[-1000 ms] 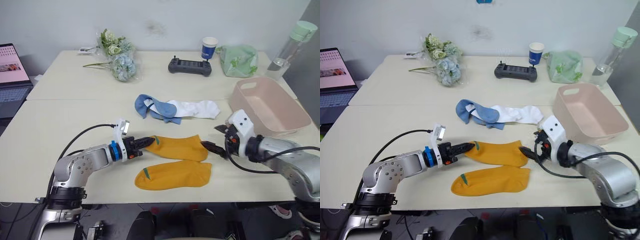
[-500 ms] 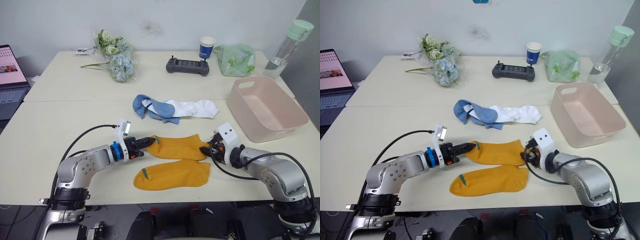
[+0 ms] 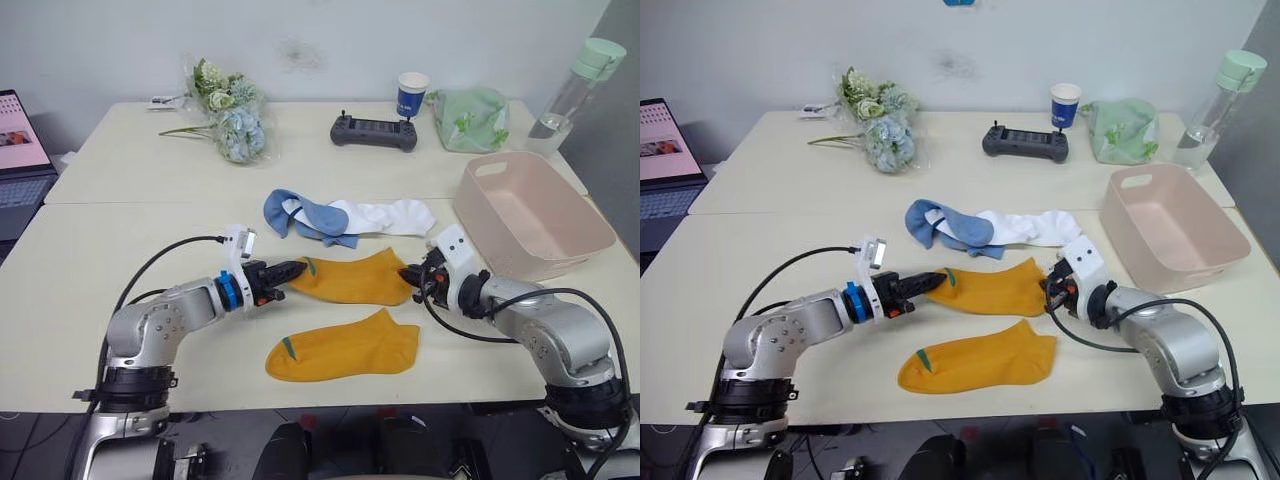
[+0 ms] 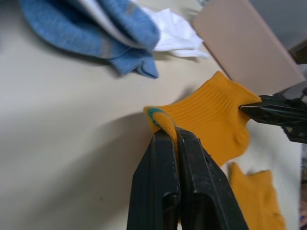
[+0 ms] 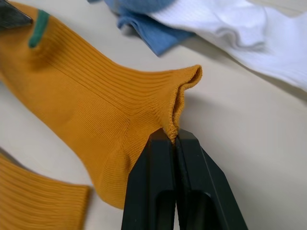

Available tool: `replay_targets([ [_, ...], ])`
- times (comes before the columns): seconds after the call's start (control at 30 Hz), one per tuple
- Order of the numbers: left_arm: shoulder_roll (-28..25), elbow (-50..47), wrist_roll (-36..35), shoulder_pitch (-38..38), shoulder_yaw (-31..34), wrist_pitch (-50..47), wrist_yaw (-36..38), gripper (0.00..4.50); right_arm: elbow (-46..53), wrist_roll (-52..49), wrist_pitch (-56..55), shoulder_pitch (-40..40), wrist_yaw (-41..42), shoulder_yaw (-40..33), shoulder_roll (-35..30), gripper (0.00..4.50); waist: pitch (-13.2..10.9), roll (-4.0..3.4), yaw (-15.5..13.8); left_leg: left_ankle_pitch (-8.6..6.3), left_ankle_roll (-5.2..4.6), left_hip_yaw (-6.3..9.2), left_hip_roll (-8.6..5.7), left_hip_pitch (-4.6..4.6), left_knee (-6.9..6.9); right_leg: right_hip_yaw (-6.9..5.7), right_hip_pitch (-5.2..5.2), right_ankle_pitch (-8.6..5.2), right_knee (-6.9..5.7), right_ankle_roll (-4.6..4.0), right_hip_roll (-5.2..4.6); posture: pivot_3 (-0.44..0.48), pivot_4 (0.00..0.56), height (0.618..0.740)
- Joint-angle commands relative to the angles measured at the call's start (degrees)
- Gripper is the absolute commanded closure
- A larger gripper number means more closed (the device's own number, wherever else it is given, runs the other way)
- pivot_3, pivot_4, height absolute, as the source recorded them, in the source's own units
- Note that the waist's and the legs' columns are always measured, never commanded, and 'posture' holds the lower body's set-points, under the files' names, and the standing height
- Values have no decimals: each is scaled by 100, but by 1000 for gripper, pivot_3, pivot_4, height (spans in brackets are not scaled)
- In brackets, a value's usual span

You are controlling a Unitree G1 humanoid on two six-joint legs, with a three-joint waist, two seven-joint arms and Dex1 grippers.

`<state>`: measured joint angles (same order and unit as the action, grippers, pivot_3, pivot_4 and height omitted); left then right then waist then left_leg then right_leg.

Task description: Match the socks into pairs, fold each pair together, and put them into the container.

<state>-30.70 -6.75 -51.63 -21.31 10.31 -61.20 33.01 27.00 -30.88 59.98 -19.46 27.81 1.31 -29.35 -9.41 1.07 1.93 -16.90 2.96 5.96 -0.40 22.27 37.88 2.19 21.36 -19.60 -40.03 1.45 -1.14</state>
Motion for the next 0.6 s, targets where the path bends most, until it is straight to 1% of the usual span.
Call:
replay_targets([
  [0.03,-348,-775,-922,111,710,-653,-59,4500,973,-1181,352,144,411,-734,-46,4490,0,0,-2,0,0,5,1,5,1,-4,2,0,0,0,0,0,150,740],
  [0.1,-571,-1116,-1580,370,1120,-1075,-175,4500,1295,-1691,684,365,425,-1108,-202,4490,0,-1,-3,0,0,11,2,10,3,-8,2,0,3,0,0,0,150,740],
  [0.17,-776,-1393,-2149,791,1419,-1355,-274,4500,1512,-2035,900,601,386,-1343,-383,4490,0,-1,-4,-1,-2,12,1,9,4,-8,-2,0,5,0,-2,0,150,740],
  [0.23,-930,-1707,-2498,1368,1533,-1500,-316,4500,1693,-2298,1033,837,360,-1449,-572,4490,0,-3,-1,-2,-3,9,-1,7,6,-3,-4,0,5,0,-4,0,150,740],
  [0.3,-959,-1968,-2605,1909,1496,-1490,-395,4500,1807,-2489,1105,1006,290,-1465,-696,4490,-1,-4,-3,-10,-17,6,-1,0,5,0,-7,0,3,0,-4,0,150,740],
  [0.37,-866,-2141,-2501,2279,1344,-1354,-530,4500,1864,-2471,1095,1146,225,-1344,-804,4490,-1,-4,-10,-11,-20,7,0,-9,5,1,-11,0,2,0,-3,0,150,740],
  [0.43,-769,-2276,-2143,2557,1073,-1114,-559,4500,1817,-2197,966,1243,129,-1074,-880,4490,0,-5,-14,-12,-21,6,0,-22,4,1,-24,0,4,0,-3,0,150,740],
  [0.53,-665,-2278,-1739,2737,777,-806,-586,4500,1690,-1949,793,1279,55,-812,-925,4490,0,-5,-17,-12,-20,-2,-3,-26,2,7,-27,0,6,0,-3,0,150,740],
  [0.6,-659,-2253,-1333,2834,474,-557,-532,4500,1583,-1673,667,1355,78,-546,-1044,4490,0,-5,-21,-10,-18,-1,-2,-25,2,6,-25,0,6,0,-3,0,150,740],
])
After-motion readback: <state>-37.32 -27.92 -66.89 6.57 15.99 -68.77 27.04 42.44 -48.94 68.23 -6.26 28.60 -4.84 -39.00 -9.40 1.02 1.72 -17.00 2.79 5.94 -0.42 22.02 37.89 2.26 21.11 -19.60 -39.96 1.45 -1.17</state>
